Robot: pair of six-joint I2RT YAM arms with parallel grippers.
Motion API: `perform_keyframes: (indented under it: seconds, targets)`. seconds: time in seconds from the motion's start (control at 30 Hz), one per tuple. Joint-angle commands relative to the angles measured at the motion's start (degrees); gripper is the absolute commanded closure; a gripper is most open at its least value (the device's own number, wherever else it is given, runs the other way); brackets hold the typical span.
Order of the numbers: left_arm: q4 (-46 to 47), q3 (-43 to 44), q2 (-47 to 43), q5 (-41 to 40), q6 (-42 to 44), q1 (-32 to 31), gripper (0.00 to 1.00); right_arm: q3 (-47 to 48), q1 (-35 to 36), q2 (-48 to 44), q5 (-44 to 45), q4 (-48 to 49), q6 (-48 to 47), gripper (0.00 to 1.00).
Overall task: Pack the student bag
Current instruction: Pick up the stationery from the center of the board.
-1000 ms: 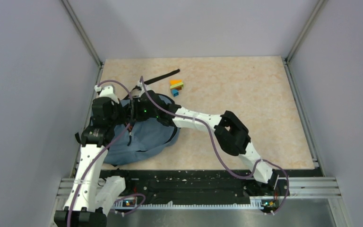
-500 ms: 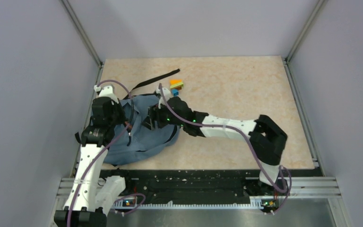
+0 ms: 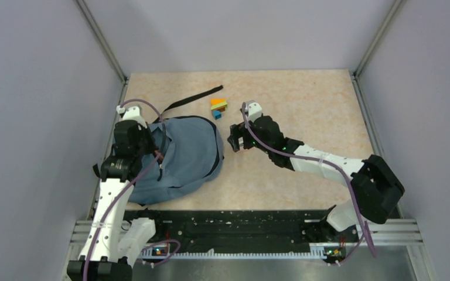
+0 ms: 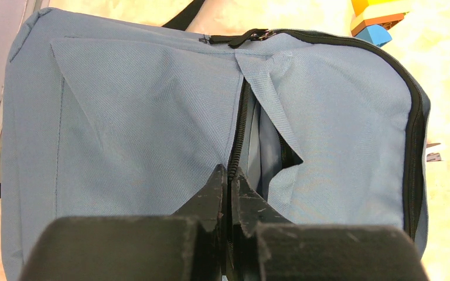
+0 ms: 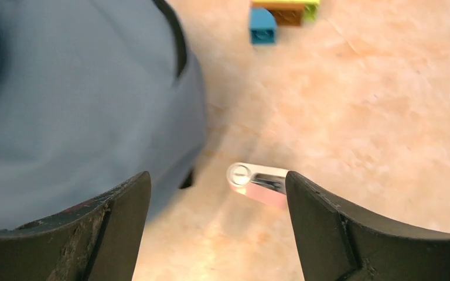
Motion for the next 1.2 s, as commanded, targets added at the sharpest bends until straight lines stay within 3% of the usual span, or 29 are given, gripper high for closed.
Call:
perform_keyframes:
  seconds: [0.0, 0.13, 0.37, 0.6, 0.8, 1.0, 1.17]
  targets:
    - [4.6, 1.2, -1.2, 0.2, -0.1, -0.2, 1.0, 1.2, -2.7, 3.8, -4.1, -4.4, -9.2, 0.17]
    - [4.5, 1.2, -1.6, 0.3, -0.1, -0.2, 1.0, 3.3, -4.8, 9.2, -6.8, -7.2, -13.7, 0.21]
    - [4.5, 1.2, -1.7, 1.0, -0.1, -0.2, 1.0, 2.6, -4.9, 13.2, -6.8, -4.1, -19.8, 0.24]
    - [4.6, 1.3, -1.8, 1.4, -0.2, -0.2, 1.0, 4.1, -4.9, 18.2, -3.8, -4.0, -22.8, 0.25]
    - [4.6, 1.3, -1.8, 1.7, -0.3, -0.2, 1.0, 3.7, -5.0, 19.2, -3.3, -1.1, -23.6, 0.39]
    - [4.6, 1.3, -1.7, 1.8, -0.3, -0.2, 1.0, 3.5, -5.0, 19.6, -4.1, -0.8, -24.7, 0.41]
    - [4.6, 1.3, -1.7, 1.8, -0.3, -0.2, 1.0, 3.1, -4.9, 19.2, -6.8, -1.5, -24.5, 0.5]
